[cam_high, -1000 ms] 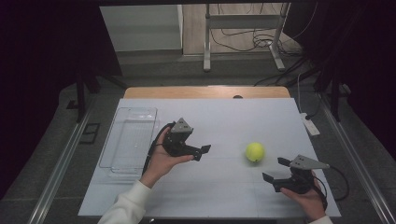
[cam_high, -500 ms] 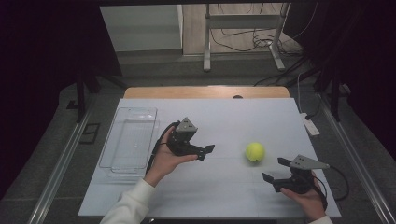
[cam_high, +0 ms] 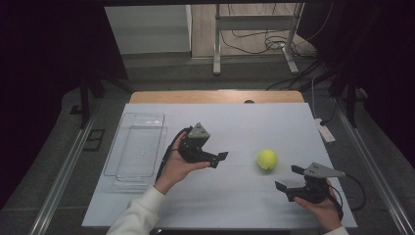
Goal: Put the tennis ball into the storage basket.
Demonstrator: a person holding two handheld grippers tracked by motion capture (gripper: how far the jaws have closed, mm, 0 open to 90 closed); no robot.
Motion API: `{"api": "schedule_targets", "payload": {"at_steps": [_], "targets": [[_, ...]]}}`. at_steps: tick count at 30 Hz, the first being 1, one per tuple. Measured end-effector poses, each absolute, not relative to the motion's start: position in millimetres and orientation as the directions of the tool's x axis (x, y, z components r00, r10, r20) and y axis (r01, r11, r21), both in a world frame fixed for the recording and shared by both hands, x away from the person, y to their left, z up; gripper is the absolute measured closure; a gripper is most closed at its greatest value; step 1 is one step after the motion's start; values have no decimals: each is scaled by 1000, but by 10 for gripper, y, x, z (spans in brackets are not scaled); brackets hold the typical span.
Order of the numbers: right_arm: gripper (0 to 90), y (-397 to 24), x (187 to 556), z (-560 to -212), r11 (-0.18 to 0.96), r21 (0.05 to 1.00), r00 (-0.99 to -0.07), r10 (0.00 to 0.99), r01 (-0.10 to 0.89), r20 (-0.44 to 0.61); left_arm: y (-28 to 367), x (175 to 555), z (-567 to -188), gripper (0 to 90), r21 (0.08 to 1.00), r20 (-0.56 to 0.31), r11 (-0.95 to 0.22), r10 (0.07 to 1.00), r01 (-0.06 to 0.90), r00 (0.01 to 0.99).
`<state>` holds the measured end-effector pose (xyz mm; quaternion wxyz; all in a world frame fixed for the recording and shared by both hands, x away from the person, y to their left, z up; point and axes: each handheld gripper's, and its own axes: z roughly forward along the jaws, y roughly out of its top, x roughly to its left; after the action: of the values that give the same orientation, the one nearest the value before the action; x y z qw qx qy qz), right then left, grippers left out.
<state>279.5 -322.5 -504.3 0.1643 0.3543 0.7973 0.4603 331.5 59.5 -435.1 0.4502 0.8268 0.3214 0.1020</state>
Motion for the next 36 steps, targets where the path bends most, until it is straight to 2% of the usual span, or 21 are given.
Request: {"api": "schedule_targets", "payload": {"at_steps": [36], "targets": [[91,-3231,2791,-5048,326,850,-695,716,414,64,134,3518,-4310,88,801,-133,-418,575,429,807]]}}
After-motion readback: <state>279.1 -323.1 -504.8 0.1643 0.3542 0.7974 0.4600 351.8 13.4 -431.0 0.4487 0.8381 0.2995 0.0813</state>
